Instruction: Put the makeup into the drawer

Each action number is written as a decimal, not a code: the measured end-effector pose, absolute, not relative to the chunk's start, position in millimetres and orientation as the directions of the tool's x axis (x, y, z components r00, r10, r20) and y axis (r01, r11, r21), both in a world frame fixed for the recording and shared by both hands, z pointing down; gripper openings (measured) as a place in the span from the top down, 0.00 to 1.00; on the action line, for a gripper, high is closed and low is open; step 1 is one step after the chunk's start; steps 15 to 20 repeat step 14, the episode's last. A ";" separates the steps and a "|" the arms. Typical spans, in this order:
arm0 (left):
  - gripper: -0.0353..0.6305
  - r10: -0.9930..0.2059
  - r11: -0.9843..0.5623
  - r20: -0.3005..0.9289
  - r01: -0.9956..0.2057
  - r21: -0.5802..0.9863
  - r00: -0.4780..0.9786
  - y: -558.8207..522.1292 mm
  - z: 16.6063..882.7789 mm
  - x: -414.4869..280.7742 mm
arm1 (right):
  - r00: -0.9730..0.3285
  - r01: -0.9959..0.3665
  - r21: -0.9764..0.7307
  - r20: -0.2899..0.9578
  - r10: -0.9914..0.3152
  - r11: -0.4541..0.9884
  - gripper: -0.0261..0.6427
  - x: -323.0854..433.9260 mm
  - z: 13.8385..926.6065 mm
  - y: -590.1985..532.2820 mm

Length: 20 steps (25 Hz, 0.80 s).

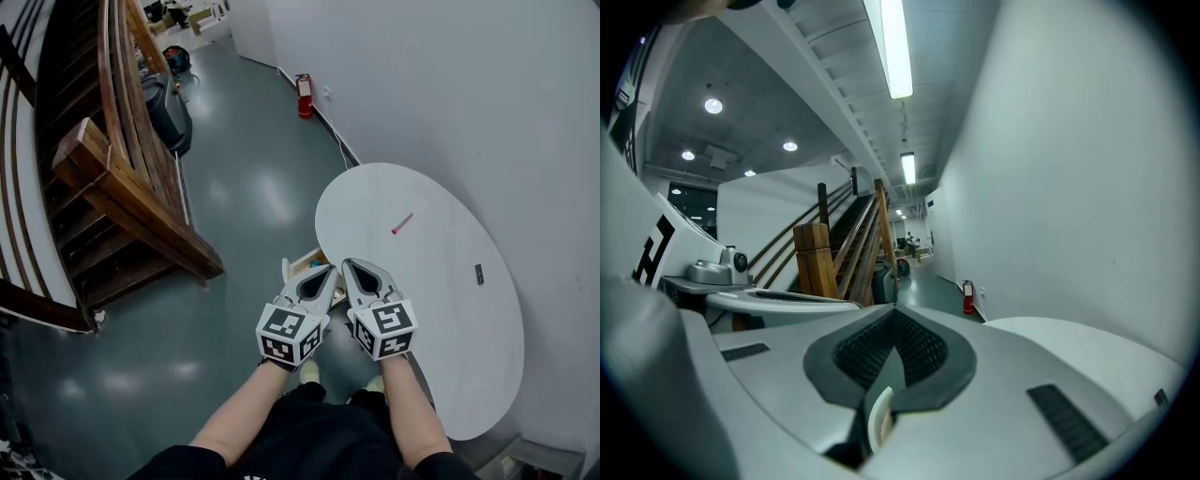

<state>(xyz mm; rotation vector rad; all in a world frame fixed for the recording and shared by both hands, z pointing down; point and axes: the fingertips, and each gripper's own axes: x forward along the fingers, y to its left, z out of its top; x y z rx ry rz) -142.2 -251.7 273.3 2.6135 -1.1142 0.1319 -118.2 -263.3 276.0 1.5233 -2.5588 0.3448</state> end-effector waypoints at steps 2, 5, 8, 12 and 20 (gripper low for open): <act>0.93 -0.694 -0.656 0.188 -0.718 0.234 0.695 -250.0 266.2 -143.7 | -0.474 -0.880 -0.116 0.229 -0.850 0.460 0.94 -117.4 268.6 -260.3; 0.93 -0.695 -0.659 0.173 -0.714 0.235 0.698 -248.8 259.8 -142.1 | -0.473 -0.881 -0.109 0.218 -0.853 0.461 0.94 -115.1 262.6 -257.9; 0.93 -0.689 -0.669 0.163 -0.707 0.231 0.706 -247.2 253.7 -137.2 | -0.471 -0.882 -0.104 0.212 -0.856 0.460 0.94 -112.9 256.7 -255.8; 0.93 -0.683 -0.679 0.156 -0.699 0.225 0.714 -245.6 245.3 -132.9 | -0.466 -0.884 -0.098 0.210 -0.859 0.456 0.94 -111.4 249.4 -254.4; 0.93 -0.679 -0.684 0.152 -0.694 0.223 0.718 -245.7 241.8 -130.2 | -0.464 -0.886 -0.094 0.208 -0.861 0.455 0.94 -109.7 245.9 -254.9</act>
